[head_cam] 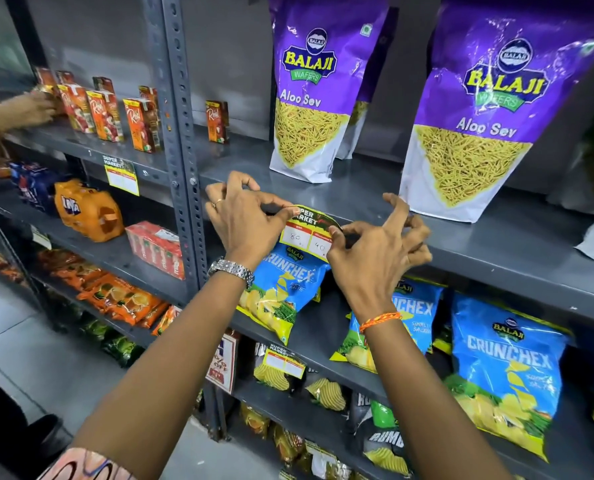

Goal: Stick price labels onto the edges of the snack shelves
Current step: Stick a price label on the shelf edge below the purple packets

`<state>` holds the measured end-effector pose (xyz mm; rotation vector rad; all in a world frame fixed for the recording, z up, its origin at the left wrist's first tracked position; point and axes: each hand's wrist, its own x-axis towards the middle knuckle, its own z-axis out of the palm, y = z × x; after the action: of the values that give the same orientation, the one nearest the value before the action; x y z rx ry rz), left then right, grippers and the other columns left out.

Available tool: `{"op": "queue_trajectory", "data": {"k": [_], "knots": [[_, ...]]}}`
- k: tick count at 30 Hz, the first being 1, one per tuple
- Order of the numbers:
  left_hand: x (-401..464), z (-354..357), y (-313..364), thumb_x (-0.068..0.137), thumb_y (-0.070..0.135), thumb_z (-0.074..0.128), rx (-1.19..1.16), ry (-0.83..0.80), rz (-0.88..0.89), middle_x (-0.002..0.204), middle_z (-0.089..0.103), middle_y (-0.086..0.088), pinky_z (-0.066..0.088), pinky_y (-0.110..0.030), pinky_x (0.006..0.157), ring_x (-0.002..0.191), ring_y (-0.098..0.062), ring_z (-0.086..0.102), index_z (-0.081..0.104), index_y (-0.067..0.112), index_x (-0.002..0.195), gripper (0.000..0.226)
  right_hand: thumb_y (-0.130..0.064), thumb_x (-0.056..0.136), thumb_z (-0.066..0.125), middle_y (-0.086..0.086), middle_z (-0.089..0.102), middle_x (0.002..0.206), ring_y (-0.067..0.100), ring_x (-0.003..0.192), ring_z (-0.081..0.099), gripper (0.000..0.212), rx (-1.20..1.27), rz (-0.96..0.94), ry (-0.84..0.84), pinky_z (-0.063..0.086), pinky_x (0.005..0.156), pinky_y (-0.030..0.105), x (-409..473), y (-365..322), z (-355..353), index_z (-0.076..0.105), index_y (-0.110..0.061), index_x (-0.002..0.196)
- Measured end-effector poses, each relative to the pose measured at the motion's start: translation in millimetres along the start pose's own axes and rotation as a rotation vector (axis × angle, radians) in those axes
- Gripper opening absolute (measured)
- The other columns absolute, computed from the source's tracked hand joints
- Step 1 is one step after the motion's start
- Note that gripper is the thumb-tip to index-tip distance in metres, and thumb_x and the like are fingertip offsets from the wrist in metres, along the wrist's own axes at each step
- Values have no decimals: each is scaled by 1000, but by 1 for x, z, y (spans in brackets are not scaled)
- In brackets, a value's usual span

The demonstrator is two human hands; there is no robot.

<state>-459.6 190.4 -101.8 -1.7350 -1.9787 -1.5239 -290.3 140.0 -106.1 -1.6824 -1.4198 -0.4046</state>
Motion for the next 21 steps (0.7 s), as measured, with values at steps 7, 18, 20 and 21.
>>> {"op": "queue_trajectory", "data": {"k": [7, 18, 20, 21], "knots": [[1, 4, 1, 58, 69, 81, -21, 21, -56, 108, 55, 18, 31, -37, 89, 113, -24, 46, 78, 47, 79, 31, -44, 65, 82, -2, 38, 154, 26, 124, 24, 17, -44, 32, 55, 19, 88, 45, 1, 4, 0, 72, -31, 64], [-1, 9, -27, 95, 26, 53, 63, -124, 256, 140, 56, 20, 22, -46, 110, 140, -19, 38, 61, 58, 125, 44, -64, 62, 82, -7, 51, 135, 29, 121, 31, 36, -84, -75, -3, 23, 87, 46, 24, -4, -17, 79, -37, 84], [-2, 8, -29, 91, 17, 47, 91, -105, 268, 139, 58, 19, 22, -47, 113, 141, -16, 40, 59, 58, 128, 56, -66, 63, 80, -6, 51, 134, 30, 122, 32, 39, -152, -133, -46, 23, 89, 46, 31, -15, -12, 81, -34, 87], [-2, 8, -29, 88, 15, 44, 99, -97, 269, 139, 58, 19, 22, -48, 113, 141, -15, 41, 58, 58, 128, 60, -66, 65, 78, -6, 51, 134, 30, 122, 33, 41, -189, -150, -64, 22, 90, 45, 34, -18, -8, 81, -33, 89]]}}
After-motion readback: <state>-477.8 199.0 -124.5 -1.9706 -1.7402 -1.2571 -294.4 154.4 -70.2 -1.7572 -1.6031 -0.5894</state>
